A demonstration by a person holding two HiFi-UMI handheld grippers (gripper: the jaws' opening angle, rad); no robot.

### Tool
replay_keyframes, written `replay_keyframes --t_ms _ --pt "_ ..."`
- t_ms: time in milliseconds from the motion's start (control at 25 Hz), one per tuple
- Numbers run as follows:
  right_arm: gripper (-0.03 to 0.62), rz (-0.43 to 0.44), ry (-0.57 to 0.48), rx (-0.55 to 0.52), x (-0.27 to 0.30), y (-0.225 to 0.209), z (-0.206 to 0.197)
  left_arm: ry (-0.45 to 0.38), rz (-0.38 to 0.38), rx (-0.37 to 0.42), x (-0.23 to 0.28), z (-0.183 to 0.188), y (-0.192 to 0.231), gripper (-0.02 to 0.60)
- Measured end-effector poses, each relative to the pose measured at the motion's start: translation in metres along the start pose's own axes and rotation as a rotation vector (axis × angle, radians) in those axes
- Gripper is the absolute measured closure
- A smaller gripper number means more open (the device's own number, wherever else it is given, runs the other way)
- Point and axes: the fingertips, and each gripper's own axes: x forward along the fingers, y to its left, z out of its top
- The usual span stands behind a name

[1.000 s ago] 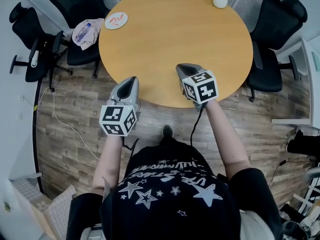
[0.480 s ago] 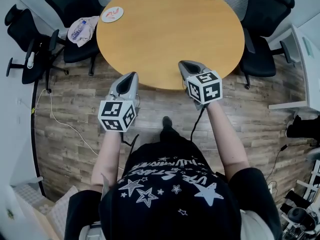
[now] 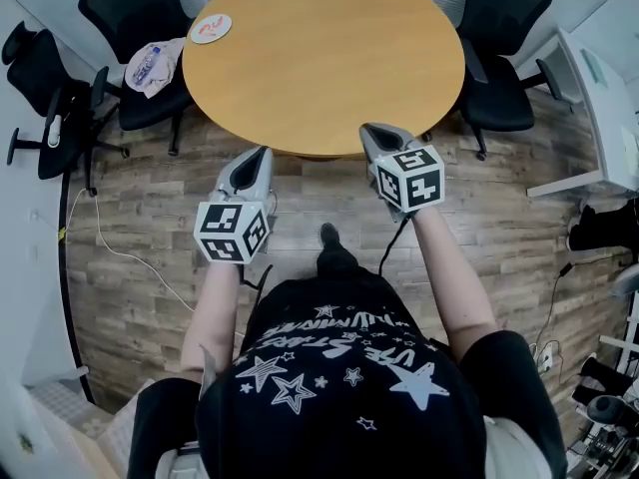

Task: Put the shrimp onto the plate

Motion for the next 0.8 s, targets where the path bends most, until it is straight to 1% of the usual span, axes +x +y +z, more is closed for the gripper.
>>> replay_keyframes --t_ms 200,400,800 --pt "0.592 -0.027 -0.022 0.005 -0.025 0.01 -0.005 -0.005 -0.026 0.015 -0.016 -0.002 -0.014 0.58" --pt "0.592 -0.047 -0.022 0.022 -0.041 0.02 -0.019 -0.011 -0.044 0.024 -0.028 -0.005 -0.021 0.58" --pt "0.592 -0.084 -0.047 0.059 -0.066 0.045 -0.031 -0.016 -0.071 0.032 -0.056 -0.015 -0.027 0.58"
